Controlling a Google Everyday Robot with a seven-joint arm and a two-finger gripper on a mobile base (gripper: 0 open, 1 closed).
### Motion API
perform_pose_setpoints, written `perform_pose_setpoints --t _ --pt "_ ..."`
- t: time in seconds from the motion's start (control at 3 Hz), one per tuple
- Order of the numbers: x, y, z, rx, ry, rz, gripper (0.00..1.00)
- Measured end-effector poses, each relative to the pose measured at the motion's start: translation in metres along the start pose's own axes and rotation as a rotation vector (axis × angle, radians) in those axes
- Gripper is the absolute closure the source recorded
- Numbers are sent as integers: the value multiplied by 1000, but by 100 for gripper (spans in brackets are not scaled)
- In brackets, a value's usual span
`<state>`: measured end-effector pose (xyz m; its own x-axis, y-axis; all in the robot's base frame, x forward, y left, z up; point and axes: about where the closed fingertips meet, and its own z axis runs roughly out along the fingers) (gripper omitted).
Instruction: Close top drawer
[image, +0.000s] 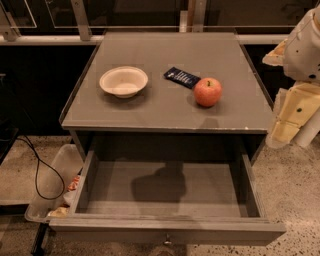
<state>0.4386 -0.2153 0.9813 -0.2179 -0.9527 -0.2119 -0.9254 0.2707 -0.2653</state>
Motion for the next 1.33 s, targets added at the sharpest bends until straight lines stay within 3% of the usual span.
perform_pose_setpoints --t 0.33,0.67,1.33 --pt "0 0 0 0 0 0 0" --pt "-1 10 2 5 -16 -18 8" --pt "0 83 12 -48 -101 -69 51"
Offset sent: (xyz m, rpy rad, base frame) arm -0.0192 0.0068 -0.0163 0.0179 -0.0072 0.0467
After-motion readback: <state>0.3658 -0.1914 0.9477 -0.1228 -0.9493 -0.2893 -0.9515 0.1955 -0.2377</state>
